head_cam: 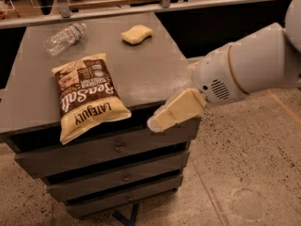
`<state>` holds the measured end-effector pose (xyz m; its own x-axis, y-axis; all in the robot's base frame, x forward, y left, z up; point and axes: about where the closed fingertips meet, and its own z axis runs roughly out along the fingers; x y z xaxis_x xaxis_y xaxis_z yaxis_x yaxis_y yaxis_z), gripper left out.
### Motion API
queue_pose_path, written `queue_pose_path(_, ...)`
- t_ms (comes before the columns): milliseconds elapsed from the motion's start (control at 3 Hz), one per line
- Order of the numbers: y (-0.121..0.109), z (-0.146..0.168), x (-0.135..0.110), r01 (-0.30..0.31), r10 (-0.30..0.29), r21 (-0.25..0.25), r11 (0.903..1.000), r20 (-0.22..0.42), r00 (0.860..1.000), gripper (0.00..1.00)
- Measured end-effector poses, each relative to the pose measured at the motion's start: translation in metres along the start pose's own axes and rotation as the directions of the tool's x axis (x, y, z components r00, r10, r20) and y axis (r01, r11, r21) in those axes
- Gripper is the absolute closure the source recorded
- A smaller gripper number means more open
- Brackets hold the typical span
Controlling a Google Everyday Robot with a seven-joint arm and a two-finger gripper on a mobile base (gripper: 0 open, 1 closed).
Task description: Move brown chip bag near sponge
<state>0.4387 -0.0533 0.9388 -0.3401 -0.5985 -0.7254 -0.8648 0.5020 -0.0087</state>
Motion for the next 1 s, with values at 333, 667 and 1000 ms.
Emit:
queue_pose_path(333,0.007,0.034,-0.013,0.044,-0.045,0.037,0.9984,0.039,0.998,0.0)
queue_pose_path(667,0.012,0.07,-0.025,0.035,-0.04,0.051,0.9981,0.088,0.995,0.0)
queue_pose_path(1000,0.022,0.103,-0.031,0.021,-0.025,0.032,0.9993,0.12,0.992,0.0)
